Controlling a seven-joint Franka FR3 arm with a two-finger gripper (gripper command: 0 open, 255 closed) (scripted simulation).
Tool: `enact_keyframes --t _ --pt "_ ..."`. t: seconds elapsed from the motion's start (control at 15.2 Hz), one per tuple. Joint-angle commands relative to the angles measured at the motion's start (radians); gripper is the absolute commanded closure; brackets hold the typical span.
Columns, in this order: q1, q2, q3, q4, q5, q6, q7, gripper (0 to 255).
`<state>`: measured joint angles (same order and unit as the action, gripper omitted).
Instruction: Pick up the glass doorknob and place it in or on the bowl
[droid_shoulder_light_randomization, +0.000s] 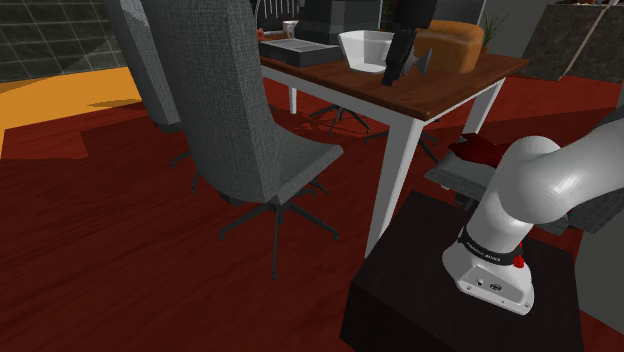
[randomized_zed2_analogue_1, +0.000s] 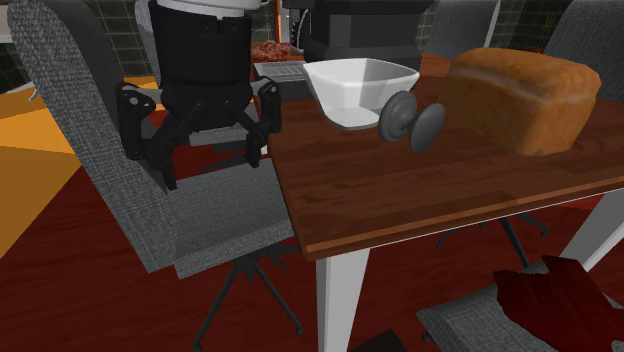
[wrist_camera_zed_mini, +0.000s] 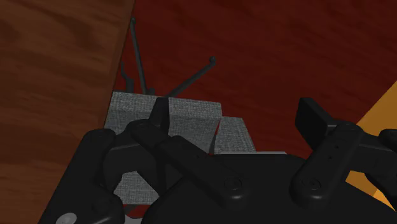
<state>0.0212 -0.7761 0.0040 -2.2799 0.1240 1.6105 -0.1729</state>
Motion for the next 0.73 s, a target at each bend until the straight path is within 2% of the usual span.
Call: enact_keyframes --t 0.0,0.66 --pt "0.000 0.000 0.000 0.000 0.000 0.000 0.000 0" --pt "-0.211 0.036 -0.009 -0.032 -0.165 0.210 0.204 0"
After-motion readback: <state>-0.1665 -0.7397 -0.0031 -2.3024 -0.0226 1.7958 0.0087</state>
